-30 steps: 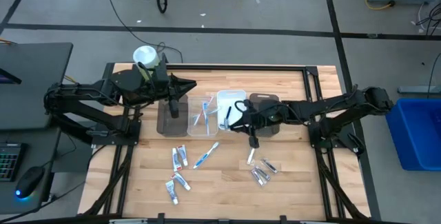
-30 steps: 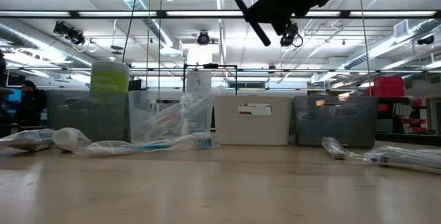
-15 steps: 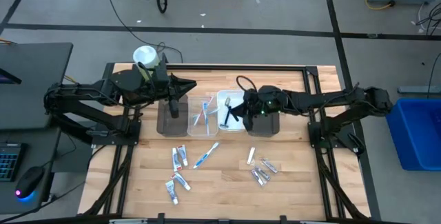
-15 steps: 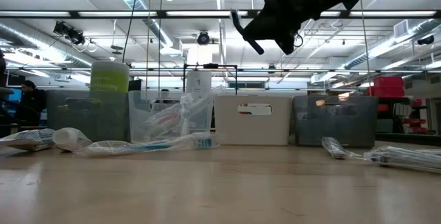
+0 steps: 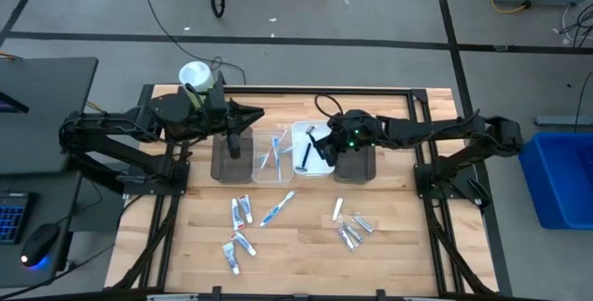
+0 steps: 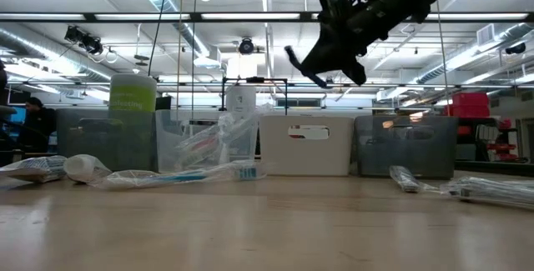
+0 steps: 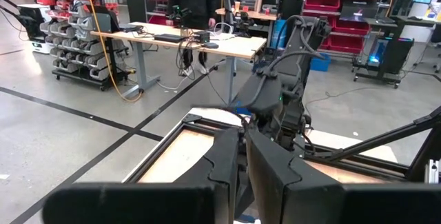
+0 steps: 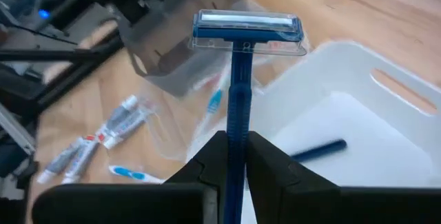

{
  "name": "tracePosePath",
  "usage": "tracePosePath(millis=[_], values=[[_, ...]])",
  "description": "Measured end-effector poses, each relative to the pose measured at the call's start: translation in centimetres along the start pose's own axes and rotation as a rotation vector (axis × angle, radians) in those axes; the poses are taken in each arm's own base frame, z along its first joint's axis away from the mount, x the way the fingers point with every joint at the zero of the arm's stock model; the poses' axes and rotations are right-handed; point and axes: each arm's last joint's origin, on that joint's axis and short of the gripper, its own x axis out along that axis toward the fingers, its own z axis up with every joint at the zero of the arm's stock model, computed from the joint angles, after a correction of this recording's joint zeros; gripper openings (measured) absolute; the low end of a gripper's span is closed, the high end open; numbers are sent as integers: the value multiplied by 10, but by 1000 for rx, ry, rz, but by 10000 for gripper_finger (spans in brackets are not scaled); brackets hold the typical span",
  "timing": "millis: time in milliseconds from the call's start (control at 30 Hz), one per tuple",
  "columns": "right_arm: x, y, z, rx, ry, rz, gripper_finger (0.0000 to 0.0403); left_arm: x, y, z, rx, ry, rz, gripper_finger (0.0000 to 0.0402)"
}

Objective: Pick & Place Travel size toiletries
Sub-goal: Put the blue razor into the white bin, then put the silver nail cutter into the right black bin

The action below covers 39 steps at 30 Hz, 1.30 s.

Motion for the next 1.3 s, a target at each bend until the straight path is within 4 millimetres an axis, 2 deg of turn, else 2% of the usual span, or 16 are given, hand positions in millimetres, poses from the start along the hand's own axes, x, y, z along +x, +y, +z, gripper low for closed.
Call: tracePosePath(millis=[333, 633, 767, 1100, 1300], values=[[18, -5, -8, 26, 56, -27, 49, 0, 0, 0, -1, -1, 0, 41], [20, -6, -9, 27, 68, -33, 57, 0, 0, 0, -3, -1, 0, 41], [20, -7, -10, 28, 76, -37, 85, 0, 0, 0, -3, -1, 0, 41], [19, -9, -12, 36, 102, -57, 197, 0, 0, 0, 0, -1, 0, 41], [8, -4, -5, -23, 43, -21, 219, 0, 0, 0, 0, -1, 0, 41]])
